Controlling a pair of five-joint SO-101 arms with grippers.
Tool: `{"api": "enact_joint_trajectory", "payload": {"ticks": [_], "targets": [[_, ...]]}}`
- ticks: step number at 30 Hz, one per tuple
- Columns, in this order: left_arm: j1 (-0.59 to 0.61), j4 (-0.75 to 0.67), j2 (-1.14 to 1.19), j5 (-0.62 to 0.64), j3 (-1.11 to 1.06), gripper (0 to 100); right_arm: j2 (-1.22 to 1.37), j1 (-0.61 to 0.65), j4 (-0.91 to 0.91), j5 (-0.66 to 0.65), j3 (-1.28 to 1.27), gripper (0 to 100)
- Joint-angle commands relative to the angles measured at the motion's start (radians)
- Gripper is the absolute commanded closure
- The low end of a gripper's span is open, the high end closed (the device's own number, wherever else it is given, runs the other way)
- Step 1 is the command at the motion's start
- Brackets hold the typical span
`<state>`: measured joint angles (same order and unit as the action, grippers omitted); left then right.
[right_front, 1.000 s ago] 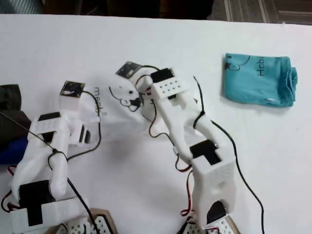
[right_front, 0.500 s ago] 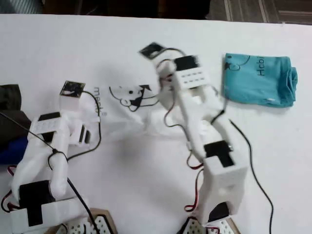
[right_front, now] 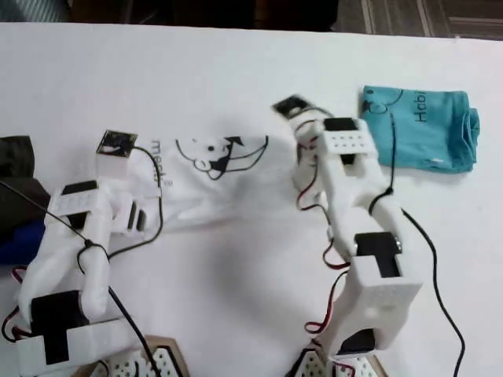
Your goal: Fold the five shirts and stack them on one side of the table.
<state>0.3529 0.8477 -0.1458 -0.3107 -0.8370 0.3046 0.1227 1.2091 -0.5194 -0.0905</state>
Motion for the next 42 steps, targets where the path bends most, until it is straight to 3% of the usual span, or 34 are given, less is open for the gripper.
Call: {"api": "enact_joint_trajectory", "payload": {"ticks": [1,7,13,22,29,37,42], "targets": [[-0.011,-0.021,-0.012,-0.002,-0.005,82,-0.062,-0.074,-0.124,-0.006,0.003,97.9],[-0.011,-0.021,-0.012,-0.002,-0.005,82,-0.070,-0.087,-0.079,-0.006,0.023,97.9],[-0.011,-0.021,-0.012,-0.002,-0.005,82,-0.059,-0.073,-0.013,0.006,0.267,97.9],[-0.011,-0.021,-0.012,-0.002,-0.005,82,0.124,0.041,-0.127,0.083,0.333,97.9],[-0.011,-0.021,-0.012,-0.002,-0.005,82,0.340,-0.045,-0.154,0.081,0.486,97.9],[-0.011,-0.020,-0.012,-0.002,-0.005,82,0.357,-0.102,0.117,0.081,0.829,97.9],[-0.011,-0.021,-0.012,0.003,-0.005,82,0.259,-0.127,0.433,0.081,1.042,97.9]]}}
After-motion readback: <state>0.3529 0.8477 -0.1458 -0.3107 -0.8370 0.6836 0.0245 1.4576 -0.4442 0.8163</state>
